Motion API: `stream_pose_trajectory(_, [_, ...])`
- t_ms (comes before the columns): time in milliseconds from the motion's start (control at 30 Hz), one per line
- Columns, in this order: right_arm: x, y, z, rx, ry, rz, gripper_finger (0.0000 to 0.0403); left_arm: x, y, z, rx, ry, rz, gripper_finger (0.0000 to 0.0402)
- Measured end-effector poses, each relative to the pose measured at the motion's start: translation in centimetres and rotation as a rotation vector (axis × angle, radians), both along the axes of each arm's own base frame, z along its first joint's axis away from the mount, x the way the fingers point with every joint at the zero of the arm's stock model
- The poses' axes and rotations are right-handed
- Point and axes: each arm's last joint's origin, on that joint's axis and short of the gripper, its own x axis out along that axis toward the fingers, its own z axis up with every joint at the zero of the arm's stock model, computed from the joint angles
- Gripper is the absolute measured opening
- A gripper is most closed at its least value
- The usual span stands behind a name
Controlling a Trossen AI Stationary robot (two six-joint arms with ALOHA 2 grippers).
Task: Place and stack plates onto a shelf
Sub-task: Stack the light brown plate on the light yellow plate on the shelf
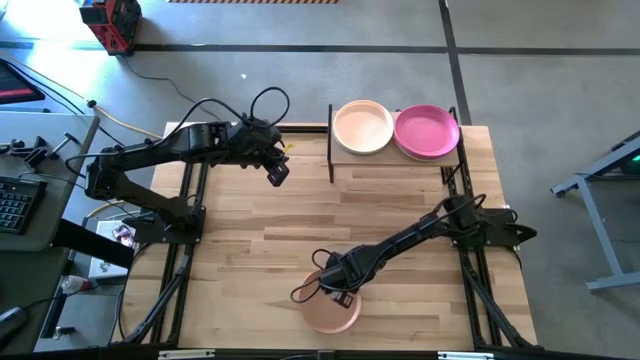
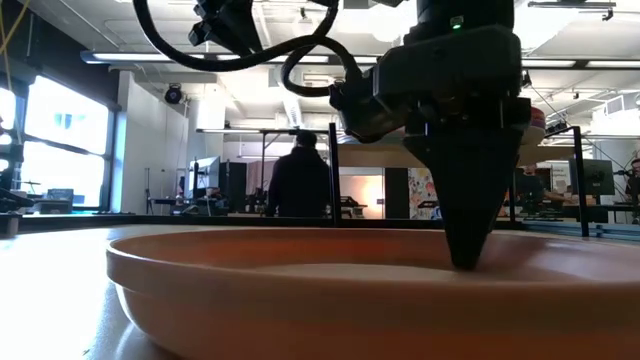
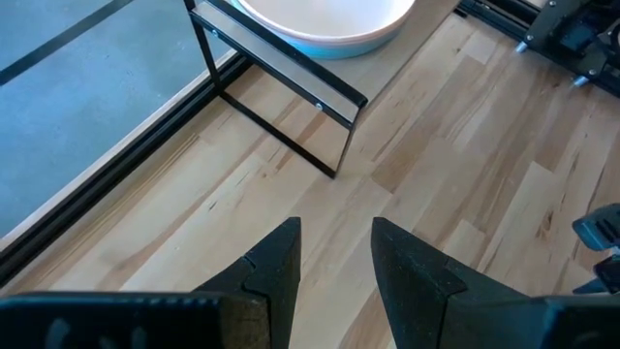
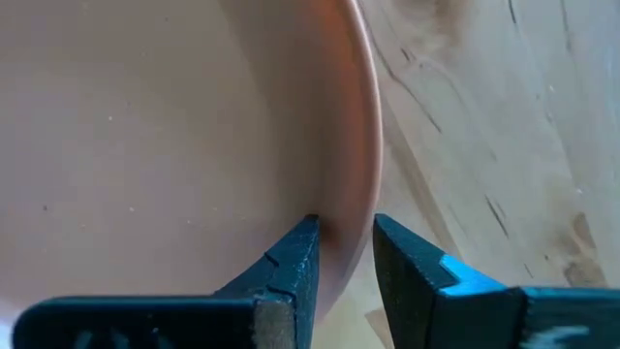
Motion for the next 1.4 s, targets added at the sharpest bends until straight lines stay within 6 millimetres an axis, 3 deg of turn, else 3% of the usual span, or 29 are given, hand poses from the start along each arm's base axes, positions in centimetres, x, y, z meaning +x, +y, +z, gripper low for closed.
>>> stream_pose_trajectory(200, [0.0, 0.0, 0.0, 0.005, 0.005, 0.003, 0.007, 0.0, 0.0, 0.0, -0.001, 0.005, 0.0, 0.0115])
stream_pose_trajectory(367, [0.0, -0.1, 0.1, 0.005, 0.003, 0.021, 0.001, 0.0, 0.0, 0.0, 0.0, 0.005, 0.001, 0.0115])
stream_pose_trajectory(667, [-0.2, -1.6, 1.3, 0.031, 0.05, 0.08, 0.0002, 0.0, 0.0, -0.1, 0.0, 0.009, 0.0, 0.0115])
stream_pose_trajectory(967, [-1.2, -4.6, 6.5, 0.004, -0.04, 0.103, 0.0, -0.3, -0.1, -0.3, -0.007, 0.047, 0.001, 0.0115])
stream_pose_trajectory(1400, [-4.1, -13.0, 14.7, -0.044, -0.196, -0.036, 0.0, -0.3, -0.1, -0.3, 0.003, 0.056, -0.012, 0.0115])
